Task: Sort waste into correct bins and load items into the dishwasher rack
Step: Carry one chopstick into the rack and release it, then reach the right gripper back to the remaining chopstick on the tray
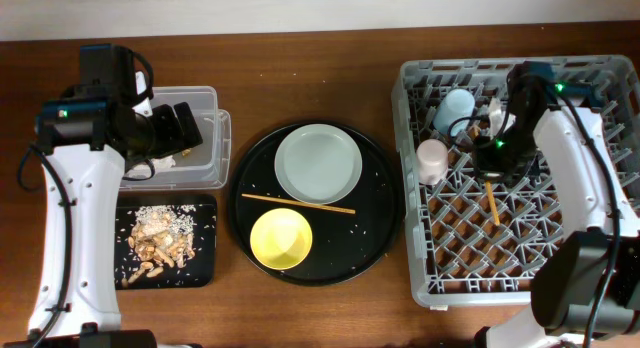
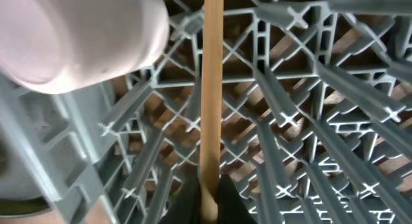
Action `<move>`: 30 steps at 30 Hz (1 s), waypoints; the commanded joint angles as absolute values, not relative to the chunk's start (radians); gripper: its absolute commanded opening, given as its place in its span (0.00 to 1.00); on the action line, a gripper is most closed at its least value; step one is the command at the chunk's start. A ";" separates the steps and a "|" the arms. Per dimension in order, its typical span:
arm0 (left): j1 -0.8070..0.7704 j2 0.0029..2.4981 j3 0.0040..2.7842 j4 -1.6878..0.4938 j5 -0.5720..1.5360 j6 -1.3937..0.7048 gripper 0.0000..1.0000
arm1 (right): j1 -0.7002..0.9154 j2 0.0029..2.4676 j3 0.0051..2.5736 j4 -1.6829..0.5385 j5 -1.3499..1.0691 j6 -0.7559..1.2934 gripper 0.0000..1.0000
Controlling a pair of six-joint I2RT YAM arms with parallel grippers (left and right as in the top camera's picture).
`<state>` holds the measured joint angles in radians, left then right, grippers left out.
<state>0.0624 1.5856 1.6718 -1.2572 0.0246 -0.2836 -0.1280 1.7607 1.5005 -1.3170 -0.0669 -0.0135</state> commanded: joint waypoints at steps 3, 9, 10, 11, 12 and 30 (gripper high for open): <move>0.064 1.577 1.671 -1.258 0.010 -0.283 1.00 | -0.133 1.759 1.478 -1.291 -0.010 -0.022 0.18; 0.064 1.577 1.671 -1.258 0.010 -0.283 1.00 | -0.133 1.759 1.478 -1.287 -0.006 -0.022 0.42; 0.064 1.577 1.671 -1.258 0.010 -0.283 1.00 | -0.133 1.759 1.478 -1.286 -0.008 -0.018 0.42; 0.064 1.577 1.671 -1.258 0.010 -0.283 1.00 | -0.133 1.759 1.478 -1.286 -0.022 -0.017 0.42; 0.064 1.577 1.671 -1.258 0.010 -0.283 1.00 | -0.131 1.759 1.478 -1.286 -0.065 -0.017 0.41; 0.064 1.577 1.671 -1.258 0.010 -0.283 1.00 | 0.333 1.760 1.470 -1.215 -0.252 -0.146 0.41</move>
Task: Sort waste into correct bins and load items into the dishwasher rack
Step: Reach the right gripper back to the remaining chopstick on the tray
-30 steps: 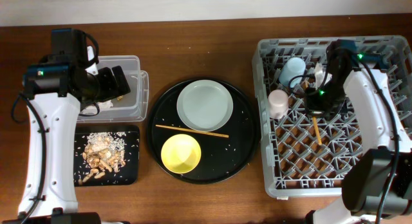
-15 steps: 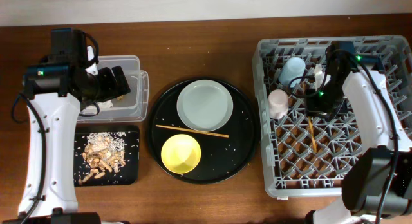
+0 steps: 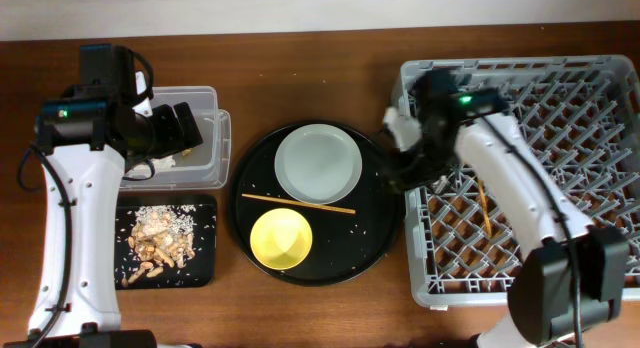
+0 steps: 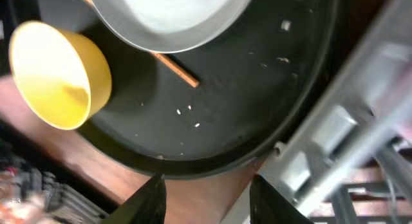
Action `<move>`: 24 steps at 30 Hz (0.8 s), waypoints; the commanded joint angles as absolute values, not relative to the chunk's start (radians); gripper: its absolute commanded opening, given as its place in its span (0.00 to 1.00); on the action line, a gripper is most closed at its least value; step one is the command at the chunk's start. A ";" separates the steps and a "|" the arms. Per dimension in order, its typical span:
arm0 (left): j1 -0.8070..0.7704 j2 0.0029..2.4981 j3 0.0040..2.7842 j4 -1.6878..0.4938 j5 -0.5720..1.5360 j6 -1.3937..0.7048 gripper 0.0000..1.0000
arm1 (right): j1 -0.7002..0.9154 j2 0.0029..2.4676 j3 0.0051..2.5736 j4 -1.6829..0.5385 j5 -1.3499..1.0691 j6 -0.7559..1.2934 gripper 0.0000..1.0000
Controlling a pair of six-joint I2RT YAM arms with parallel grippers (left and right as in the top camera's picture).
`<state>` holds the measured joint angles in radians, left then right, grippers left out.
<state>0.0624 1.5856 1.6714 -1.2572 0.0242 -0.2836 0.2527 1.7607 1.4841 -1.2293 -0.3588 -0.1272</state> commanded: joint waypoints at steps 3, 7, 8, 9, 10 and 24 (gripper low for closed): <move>0.064 1.577 1.671 -1.258 0.010 -0.283 1.00 | 0.413 1.762 1.439 -1.159 -0.163 -0.146 0.41; 0.064 1.577 1.671 -1.258 0.010 -0.283 1.00 | 0.485 1.763 1.335 -1.026 -0.123 -0.187 0.41; 0.064 1.577 1.671 -1.258 0.011 -0.283 1.00 | 0.496 1.763 1.309 -0.989 -0.123 -0.207 0.41; 0.064 1.577 1.671 -1.258 0.010 -0.283 1.00 | 0.509 1.763 1.275 -0.943 -0.123 -0.225 0.41; 0.064 1.577 1.671 -1.258 0.010 -0.283 1.00 | 0.521 1.763 1.250 -0.905 -0.123 -0.244 0.41; 0.064 1.577 1.671 -1.258 0.010 -0.283 1.00 | 0.563 1.763 1.032 -0.537 -0.122 -0.315 0.41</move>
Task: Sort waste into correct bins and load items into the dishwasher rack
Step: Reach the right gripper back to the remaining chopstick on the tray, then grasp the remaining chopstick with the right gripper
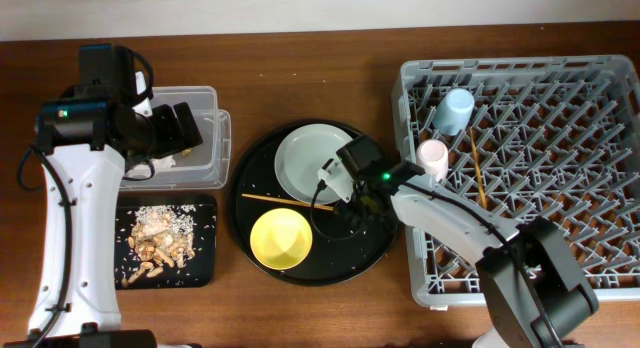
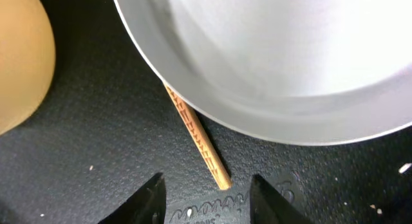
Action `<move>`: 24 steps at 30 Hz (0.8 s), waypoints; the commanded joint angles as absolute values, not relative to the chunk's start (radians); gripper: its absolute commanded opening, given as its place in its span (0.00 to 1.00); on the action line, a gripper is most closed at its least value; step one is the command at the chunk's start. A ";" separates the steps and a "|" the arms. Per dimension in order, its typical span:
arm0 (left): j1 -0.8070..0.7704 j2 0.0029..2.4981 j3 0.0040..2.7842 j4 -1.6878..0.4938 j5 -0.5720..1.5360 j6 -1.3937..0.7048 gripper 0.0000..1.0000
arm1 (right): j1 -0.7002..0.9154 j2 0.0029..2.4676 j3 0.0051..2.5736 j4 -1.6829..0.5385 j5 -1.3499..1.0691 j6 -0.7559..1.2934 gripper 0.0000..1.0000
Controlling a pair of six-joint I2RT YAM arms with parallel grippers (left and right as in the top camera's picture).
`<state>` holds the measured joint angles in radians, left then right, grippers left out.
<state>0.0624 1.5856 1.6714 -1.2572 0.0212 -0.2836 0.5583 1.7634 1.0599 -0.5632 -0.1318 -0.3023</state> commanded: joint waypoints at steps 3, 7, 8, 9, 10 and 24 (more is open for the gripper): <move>0.064 1.577 1.671 -1.258 0.010 -0.283 1.00 | 0.564 1.763 1.015 -0.489 -0.123 -0.315 0.41; 0.064 1.577 1.671 -1.258 0.010 -0.283 1.00 | 0.564 1.769 1.015 -0.474 -0.144 -0.315 0.42; 0.064 1.577 1.671 -1.258 0.010 -0.283 1.00 | 0.564 1.773 1.015 -0.475 -0.155 -0.315 0.42; 0.064 1.577 1.671 -1.258 0.010 -0.283 1.00 | 0.564 1.779 1.015 -0.476 -0.168 -0.314 0.41; 0.064 1.577 1.671 -1.258 0.010 -0.283 1.00 | 0.564 1.785 1.015 -0.476 -0.180 -0.314 0.42; 0.064 1.577 1.671 -1.258 0.010 -0.283 1.00 | 0.564 1.813 1.015 -0.622 -0.323 -0.314 0.49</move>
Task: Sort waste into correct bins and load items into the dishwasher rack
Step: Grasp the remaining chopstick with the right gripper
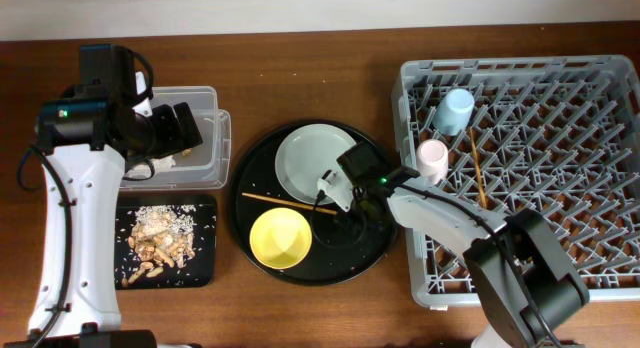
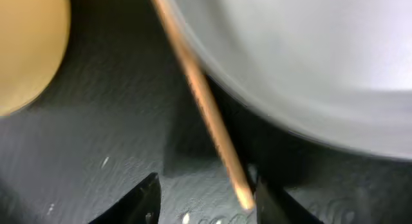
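A wooden chopstick (image 1: 290,202) lies on the round black tray (image 1: 375,250), between the grey plate (image 1: 318,160) and the yellow bowl (image 1: 280,238). My right gripper (image 1: 350,210) is low over its right end. In the right wrist view the right gripper (image 2: 205,201) is open. The chopstick (image 2: 206,102) runs down between the fingers, and its tip lies close to the right fingertip (image 2: 265,201). The plate (image 2: 309,56) and the bowl (image 2: 26,50) flank it. My left gripper (image 1: 185,128) hovers over the clear bin (image 1: 205,168).
The grey dishwasher rack (image 1: 415,278) at the right holds a blue cup (image 1: 455,110), a pink cup (image 1: 432,158) and another chopstick (image 1: 476,168). A black rectangular tray (image 1: 205,203) with food scraps sits at the front left.
My right gripper has come lower onto the black tray. The chopstick's end now lies between its open fingers, beside the right one. The left arm has not moved.
My right gripper held a chopstick down in the rack. Then it was open over the round tray's right edge, the chopstick left in the rack. After that it hung open above the second chopstick's end by the plate, and now it straddles that end.
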Action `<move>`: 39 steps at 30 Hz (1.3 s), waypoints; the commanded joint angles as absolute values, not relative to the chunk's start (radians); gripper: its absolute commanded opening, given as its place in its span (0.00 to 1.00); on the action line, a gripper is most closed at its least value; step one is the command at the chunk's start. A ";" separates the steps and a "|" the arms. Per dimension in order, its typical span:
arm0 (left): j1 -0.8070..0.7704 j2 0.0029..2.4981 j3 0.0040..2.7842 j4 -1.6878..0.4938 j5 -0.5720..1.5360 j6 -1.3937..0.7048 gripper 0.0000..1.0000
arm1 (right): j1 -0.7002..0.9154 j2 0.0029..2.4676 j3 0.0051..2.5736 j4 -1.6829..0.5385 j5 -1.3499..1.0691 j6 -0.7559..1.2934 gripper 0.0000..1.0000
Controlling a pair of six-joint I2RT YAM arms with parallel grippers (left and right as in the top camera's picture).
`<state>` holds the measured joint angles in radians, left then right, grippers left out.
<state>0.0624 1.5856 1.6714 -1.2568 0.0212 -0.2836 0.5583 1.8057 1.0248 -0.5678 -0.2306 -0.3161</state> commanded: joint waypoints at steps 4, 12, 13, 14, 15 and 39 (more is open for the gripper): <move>0.064 1.577 1.671 -1.258 0.010 -0.283 1.00 | 0.564 1.813 1.015 -0.693 -0.391 -0.314 0.52; 0.064 1.577 1.671 -1.258 0.010 -0.283 1.00 | 0.562 1.813 1.016 -0.668 -0.299 -0.298 0.56; 0.064 1.577 1.671 -1.258 0.010 -0.283 1.00 | 0.562 1.813 1.016 -0.657 -0.299 -0.297 0.56; 0.064 1.577 1.671 -1.258 0.010 -0.283 1.00 | 0.562 1.813 1.016 -0.648 -0.299 -0.289 0.56; 0.064 1.577 1.671 -1.258 0.010 -0.283 1.00 | 0.562 1.813 1.016 -0.637 -0.299 -0.275 0.57; 0.064 1.577 1.671 -1.258 0.010 -0.283 1.00 | 0.563 1.813 1.128 -0.659 -0.250 -0.273 0.56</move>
